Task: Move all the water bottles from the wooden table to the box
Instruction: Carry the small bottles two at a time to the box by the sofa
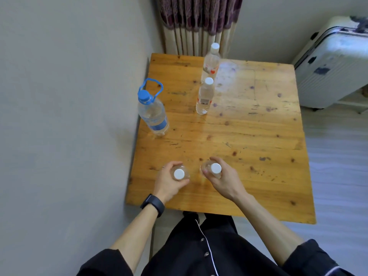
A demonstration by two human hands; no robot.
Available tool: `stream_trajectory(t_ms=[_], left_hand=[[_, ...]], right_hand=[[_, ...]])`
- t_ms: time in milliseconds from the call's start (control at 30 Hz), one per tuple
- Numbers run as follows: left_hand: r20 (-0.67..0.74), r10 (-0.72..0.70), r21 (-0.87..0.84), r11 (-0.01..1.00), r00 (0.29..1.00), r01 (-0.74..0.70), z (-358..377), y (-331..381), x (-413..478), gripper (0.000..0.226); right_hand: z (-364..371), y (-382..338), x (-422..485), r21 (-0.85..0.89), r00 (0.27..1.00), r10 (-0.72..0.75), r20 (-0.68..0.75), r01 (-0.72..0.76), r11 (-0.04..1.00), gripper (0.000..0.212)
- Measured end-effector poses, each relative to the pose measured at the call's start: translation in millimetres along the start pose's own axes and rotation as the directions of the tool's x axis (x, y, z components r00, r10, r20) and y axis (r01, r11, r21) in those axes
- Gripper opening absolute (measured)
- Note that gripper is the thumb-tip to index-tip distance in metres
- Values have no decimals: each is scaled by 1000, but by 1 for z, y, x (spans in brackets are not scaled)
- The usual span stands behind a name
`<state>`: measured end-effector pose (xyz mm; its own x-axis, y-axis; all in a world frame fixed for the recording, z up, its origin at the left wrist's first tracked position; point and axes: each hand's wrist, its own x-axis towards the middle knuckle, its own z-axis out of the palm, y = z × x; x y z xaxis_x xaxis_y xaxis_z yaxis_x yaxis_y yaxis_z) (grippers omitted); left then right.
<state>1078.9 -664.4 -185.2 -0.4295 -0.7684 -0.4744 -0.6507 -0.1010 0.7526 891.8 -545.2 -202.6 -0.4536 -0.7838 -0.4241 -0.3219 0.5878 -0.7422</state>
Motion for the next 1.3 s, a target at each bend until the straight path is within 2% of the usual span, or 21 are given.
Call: stream_trajectory(t_ms=[67, 133, 200, 267, 433, 600, 733, 833, 933, 1033, 1133, 1233, 1300], left_hand=[[107, -11, 34, 999, 994, 7, -10, 3, 5, 57], [155, -8, 35, 999, 988, 2, -12, 6, 8, 56], [173, 19, 39, 999, 985, -26, -6, 7, 8, 56], [149, 52, 27, 998, 987, -56, 5, 4, 4, 56], [4, 76, 59, 995, 997, -76, 19, -5, 7, 38], [-20, 89, 117, 989, 996, -86, 20, -11, 11, 32], [-42, 118, 121, 986, 992, -112, 24, -13, 11, 30], [-32, 123, 125, 985, 992, -119, 22, -8, 12, 28], [-20, 124, 134, 984, 992, -120, 22, 1, 12, 27], [67, 148, 201, 967, 987, -159, 31, 21, 10, 27], [196, 230, 249, 929, 953, -275, 59, 54, 2, 27], [337, 338, 265, 862, 879, -433, 107, 103, -12, 27], [430, 392, 263, 807, 813, -528, 148, 137, -26, 27]], right_hand=[[1, 2, -7, -4, 1000, -18, 0, 18, 1000, 60], [2, 4, -11, 5, 999, -22, 25, 22, 1000, 62], [2, 3, -12, 48, 999, 23, 44, -25, 999, 73], [3, 2, -12, 118, 995, 95, 19, -97, 988, 82], [19, 4, -15, 234, 991, 125, -53, -109, 966, 60], [45, -3, -15, 244, 944, 246, -221, -190, 951, 64], [54, -3, -16, 284, 921, 231, -315, -141, 949, 49], [48, 1, -20, 317, 934, 194, -302, -94, 944, 44], [31, 8, -35, 379, 922, 229, -314, -99, 920, 40], [-1, 18, -65, 401, 897, 244, -370, -82, 912, 37], [-40, 32, -108, 449, 846, 295, -443, -76, 891, 40], [-85, 54, -154, 501, 756, 364, -544, -56, 864, 41], [-116, 72, -185, 556, 668, 436, -603, -39, 830, 38]])
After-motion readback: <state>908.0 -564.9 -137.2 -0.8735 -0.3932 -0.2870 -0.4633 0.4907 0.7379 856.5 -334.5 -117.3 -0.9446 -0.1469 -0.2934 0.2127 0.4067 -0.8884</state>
